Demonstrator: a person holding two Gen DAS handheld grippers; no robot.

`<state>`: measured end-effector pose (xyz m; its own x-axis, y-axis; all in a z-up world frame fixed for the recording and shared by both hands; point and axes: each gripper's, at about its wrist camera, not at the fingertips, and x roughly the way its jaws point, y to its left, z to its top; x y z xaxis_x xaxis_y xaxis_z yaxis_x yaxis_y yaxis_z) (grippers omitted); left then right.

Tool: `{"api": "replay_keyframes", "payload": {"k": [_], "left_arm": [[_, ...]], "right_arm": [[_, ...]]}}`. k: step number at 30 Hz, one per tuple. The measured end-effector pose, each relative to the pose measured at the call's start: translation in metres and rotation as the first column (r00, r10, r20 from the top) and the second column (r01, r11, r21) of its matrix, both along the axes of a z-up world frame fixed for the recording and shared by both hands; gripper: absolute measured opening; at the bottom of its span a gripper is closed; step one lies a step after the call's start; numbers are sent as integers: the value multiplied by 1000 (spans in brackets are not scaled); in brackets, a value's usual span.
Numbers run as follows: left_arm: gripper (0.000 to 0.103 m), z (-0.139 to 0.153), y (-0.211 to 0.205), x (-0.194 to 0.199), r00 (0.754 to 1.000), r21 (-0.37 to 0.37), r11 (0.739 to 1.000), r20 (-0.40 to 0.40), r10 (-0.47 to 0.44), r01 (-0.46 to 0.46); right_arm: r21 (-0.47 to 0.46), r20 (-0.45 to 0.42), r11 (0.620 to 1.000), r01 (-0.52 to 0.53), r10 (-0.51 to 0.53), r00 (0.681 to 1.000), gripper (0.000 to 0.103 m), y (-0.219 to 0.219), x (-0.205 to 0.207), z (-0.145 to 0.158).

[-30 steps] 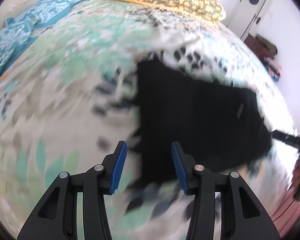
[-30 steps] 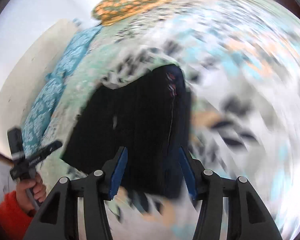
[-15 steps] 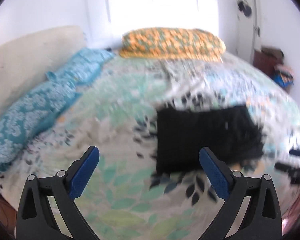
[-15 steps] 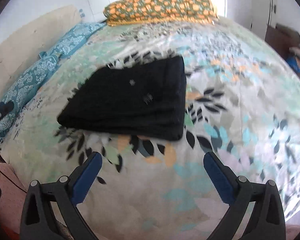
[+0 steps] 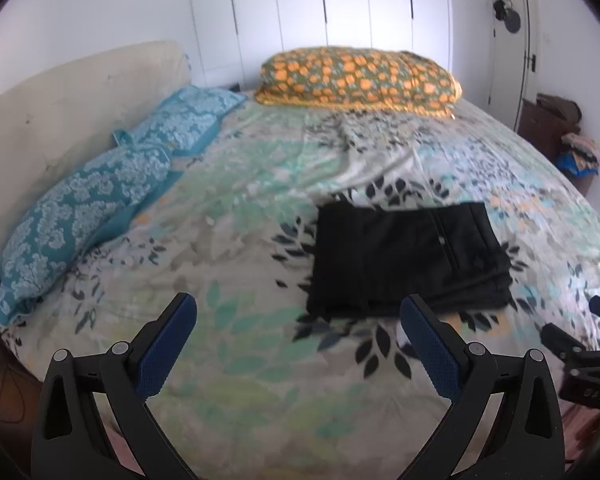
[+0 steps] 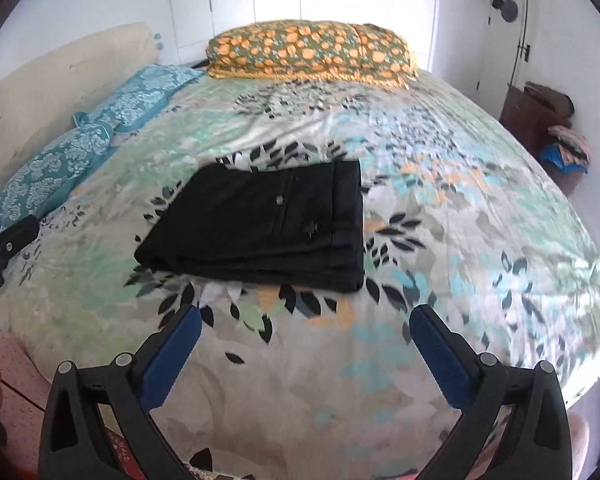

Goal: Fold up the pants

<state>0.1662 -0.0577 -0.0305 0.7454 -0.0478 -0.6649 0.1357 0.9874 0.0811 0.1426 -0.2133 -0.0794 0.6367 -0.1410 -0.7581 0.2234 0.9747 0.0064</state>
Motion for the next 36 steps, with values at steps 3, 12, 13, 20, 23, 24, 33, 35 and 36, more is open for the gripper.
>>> {"api": "replay_keyframes", "payload": {"k": [3,12,13,20,23,24,33,35,36], "left_arm": [[102,-8,-4,-6,998,-27,999,-53,-23,22],[102,-13,-6,-16,995,10,999,-82,-49,50],[102,-13,-5,-17,996,13,999,-80,-48,49],[102,-17,-7,-17,995,26,998,-91,-51,53],[102,-20,-7,-17,993,17,998,-103,-52,54],[102,-20,-7,-18,993,17,998,-103,-50,52],[103,-20,-1,-14,993,6,1000,-119,-16,17],[103,-22,-1,-12,991,2,1000,-128,-30,31],[103,-22,-1,-12,990,-6,999,-133,-35,35]], "right_arm": [[-14,0,1000,17,-17,1000,103,4,-5,-2],[-78,48,997,18,-15,999,103,21,-12,15],[-85,47,996,15,-11,999,103,23,-12,15],[-124,57,992,28,-21,998,103,27,-13,18],[-131,61,991,40,-32,998,103,25,-13,20],[-131,62,991,42,-34,997,103,25,-13,20],[-142,66,989,31,-22,998,103,30,-13,22],[-147,68,989,30,-20,997,103,32,-13,24],[-149,69,989,28,-18,997,103,33,-13,25]]}}
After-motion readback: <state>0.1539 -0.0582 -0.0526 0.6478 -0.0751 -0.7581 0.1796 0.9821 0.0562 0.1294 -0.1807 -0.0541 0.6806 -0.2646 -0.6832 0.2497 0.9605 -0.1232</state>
